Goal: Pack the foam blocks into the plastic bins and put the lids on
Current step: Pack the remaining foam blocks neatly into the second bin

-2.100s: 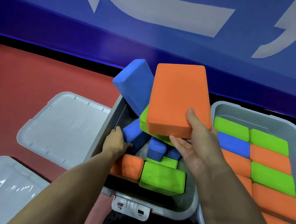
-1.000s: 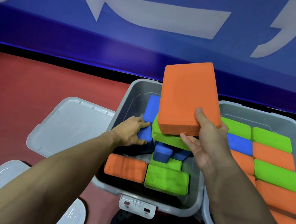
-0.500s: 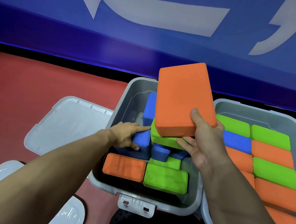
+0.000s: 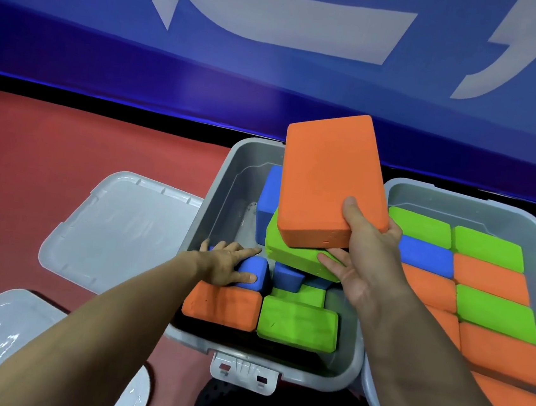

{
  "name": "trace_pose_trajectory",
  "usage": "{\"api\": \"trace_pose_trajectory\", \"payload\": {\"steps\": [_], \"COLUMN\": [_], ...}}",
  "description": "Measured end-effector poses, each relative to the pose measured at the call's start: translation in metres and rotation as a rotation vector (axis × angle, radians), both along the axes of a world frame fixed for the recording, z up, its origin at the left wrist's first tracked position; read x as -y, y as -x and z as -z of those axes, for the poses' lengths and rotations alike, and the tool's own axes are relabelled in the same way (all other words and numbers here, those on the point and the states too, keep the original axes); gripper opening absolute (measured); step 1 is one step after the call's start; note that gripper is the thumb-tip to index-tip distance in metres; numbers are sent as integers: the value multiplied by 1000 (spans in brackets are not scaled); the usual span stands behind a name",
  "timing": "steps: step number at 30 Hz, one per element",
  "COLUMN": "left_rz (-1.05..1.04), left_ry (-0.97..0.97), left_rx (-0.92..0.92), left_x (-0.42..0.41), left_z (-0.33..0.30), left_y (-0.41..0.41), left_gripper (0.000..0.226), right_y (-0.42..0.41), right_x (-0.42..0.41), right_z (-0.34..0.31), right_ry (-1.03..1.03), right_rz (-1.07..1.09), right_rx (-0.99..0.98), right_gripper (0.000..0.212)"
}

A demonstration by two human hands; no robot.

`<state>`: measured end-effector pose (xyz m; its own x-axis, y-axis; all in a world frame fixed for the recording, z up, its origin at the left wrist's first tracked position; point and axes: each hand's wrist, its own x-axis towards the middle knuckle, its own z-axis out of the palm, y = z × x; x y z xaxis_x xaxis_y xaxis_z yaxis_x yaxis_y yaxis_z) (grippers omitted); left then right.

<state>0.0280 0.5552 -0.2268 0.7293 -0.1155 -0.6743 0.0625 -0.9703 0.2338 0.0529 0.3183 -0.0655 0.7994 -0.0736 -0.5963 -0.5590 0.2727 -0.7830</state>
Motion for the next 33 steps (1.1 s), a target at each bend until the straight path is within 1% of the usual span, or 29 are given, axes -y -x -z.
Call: {"api": "trace_pose_trajectory", "payload": {"steps": [4,6,8,10,11,12,15,17,19,20,23,25,27,29,32,33], "left_rz": [-63,-117,-203,-291,-345,-401,-550,-698,-860,-948,-1204,-1328,-1428,-1536,-1690,-1738], "left_ry": [20,63,144,256,325,388,516,616,707,748,862,956,1050,1115,1261,1286], "left_rx": [99,130,170,191,185,171,91,37,-25,-59,-94,-101,-56,23,202,276], "left_x": [16,14,10,9,11,14,31,49,69,77,98,105,112,117,110,107], "left_z": [5,7,2,-12,-21,-30,-54,-69,-82,-85,-91,-90,-95,-99,-121,-128], "left_y": [3,6,7,6,5,5,2,4,7,8,12,15,20,20,17,16], "left_gripper": [74,78,90,110,117,117,96,82,62,55,50,47,40,46,83,91], "right_y": [0,-1,-3,-5,-6,-5,-2,0,2,3,3,3,3,1,-3,-4], "right_x": [0,0,2,6,7,8,8,9,10,11,14,17,20,25,34,38], "right_z": [0,-3,-8,-13,-16,-19,-27,-32,-35,-37,-40,-40,-41,-39,-37,-34], "right_ry": [-5,-11,-33,-45,-49,-54,-69,-89,-119,-132,-149,-152,-154,-150,-134,-124], "right_rz": [-3,7,39,65,72,74,81,98,104,104,110,116,124,134,148,162], "right_rx": [0,8,16,35,44,51,57,53,55,56,56,42,27,15,9,10], "right_gripper": [76,74,69,68,69,71,73,71,68,68,71,74,74,73,73,75]}}
